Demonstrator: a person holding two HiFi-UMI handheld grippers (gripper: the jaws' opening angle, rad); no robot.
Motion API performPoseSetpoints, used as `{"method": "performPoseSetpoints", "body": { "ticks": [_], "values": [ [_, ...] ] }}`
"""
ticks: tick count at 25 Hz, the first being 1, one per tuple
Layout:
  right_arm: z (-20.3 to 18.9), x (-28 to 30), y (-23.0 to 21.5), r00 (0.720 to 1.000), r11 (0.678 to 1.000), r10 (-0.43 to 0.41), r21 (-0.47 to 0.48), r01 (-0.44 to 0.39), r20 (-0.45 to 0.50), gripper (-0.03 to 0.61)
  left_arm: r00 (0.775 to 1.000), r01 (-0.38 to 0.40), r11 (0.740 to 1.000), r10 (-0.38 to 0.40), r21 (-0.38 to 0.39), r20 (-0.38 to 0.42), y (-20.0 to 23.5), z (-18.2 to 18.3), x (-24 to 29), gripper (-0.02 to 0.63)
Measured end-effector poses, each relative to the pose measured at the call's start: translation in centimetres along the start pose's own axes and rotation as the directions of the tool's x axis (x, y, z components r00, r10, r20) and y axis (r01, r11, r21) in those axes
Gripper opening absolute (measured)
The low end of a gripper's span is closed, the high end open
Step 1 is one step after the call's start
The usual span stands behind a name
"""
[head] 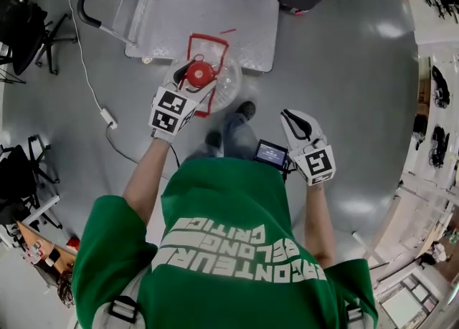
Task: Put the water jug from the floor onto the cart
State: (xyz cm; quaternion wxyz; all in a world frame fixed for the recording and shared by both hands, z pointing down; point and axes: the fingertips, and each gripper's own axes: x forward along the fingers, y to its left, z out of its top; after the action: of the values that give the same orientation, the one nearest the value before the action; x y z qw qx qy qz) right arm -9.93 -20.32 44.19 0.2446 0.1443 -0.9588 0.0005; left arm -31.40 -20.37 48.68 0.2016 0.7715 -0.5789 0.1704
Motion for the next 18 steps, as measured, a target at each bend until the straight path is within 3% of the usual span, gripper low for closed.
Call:
{"method": "performPoseSetpoints", "body": {
  "ticks": [13,18],
  "values": [
    [-0.3,2.2,-10.5,0.998,0.998,0.056,-0.025,-0.057,-0.042,0.021,0.997,-0.074,0.995,0.074,-0.062,-0.017,2.3,3.7,6.5,0.342],
    [0.1,2.7,-14.6,0.998,0.997,0.067,-0.038,-0.068,-0.01,0.021,0.995,-0.1,0.992,0.099,-0.081,-0.01,2.5,5.6,9.1,0.342]
  ]
}}
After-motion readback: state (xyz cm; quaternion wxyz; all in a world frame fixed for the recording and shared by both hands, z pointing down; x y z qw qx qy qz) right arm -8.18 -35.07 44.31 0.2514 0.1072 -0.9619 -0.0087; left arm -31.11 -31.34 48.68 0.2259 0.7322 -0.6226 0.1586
